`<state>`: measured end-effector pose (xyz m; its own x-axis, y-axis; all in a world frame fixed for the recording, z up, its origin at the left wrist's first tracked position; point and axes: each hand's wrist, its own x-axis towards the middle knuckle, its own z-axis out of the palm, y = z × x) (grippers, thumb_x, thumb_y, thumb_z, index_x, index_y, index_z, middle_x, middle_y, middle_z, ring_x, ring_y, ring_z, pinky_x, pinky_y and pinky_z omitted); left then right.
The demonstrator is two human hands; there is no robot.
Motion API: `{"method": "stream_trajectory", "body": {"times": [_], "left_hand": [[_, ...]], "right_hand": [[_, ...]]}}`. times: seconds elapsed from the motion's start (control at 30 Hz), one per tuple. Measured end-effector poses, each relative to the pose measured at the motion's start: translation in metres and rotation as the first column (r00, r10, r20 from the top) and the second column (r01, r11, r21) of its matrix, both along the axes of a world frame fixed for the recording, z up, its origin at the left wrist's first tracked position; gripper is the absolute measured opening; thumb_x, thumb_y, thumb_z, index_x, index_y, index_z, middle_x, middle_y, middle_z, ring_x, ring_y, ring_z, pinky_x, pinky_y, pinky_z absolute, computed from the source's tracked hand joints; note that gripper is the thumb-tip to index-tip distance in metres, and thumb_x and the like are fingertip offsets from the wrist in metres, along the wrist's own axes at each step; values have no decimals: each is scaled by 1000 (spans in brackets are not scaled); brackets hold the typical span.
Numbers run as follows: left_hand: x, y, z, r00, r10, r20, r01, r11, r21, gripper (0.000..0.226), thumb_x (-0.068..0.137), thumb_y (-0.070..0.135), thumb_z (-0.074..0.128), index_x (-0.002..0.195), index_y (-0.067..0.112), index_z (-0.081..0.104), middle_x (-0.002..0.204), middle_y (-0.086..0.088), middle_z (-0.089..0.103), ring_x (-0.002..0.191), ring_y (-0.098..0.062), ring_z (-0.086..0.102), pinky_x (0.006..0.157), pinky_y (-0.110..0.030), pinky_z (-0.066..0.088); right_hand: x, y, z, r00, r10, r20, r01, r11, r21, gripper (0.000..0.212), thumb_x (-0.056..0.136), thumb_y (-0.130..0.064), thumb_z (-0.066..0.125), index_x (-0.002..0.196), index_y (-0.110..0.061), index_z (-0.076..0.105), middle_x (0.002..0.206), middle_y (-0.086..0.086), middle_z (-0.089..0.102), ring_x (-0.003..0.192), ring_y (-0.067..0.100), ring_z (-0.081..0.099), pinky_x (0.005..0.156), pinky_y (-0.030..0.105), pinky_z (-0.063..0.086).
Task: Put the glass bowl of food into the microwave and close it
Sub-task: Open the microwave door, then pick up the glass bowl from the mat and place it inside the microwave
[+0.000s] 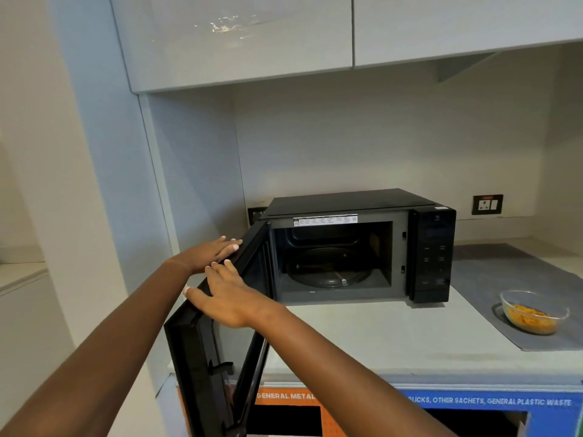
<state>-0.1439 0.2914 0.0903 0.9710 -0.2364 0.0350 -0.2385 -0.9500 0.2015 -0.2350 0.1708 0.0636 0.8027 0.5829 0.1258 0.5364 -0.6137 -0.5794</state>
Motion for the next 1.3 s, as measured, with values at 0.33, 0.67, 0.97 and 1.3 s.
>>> {"method": "stream_trajectory", "body": {"times": [0.33,0.67,0.97,1.3], "left_hand": [[-8,-41,37,993,109,-47,-92,956,277,53,102,34,25,150,13,15,160,-9,11,148,-24,11,121,-39,9],[-6,-129,17,957,87,275,-138,976,169,55,100,37,26,146,6,26,157,-13,23,147,-24,12,119,-44,14],[10,-222,-38,951,63,304,10,972,-233,58,100,36,27,148,4,17,159,-12,17,148,-25,8,120,-45,11],[34,-382,-103,1000,-26,-3,14,640,-769,57,101,39,23,150,12,13,160,-11,9,149,-25,3,122,-43,7]], "right_hand": [[5,-41,-11,992,-88,94,84,995,48,77,93,-57,29,149,-11,3,161,6,-6,147,17,-14,119,44,2],[35,-150,-18,851,-415,323,456,888,-62,78,94,-55,32,149,-6,7,161,12,0,148,22,-8,119,45,7],[54,-277,-35,724,-641,254,671,740,-43,76,94,-54,30,149,-6,6,160,13,0,148,24,-8,119,47,6],[93,-423,-69,614,-789,20,783,612,108,71,96,-49,31,149,-7,9,160,13,2,148,26,-7,119,46,6]]}}
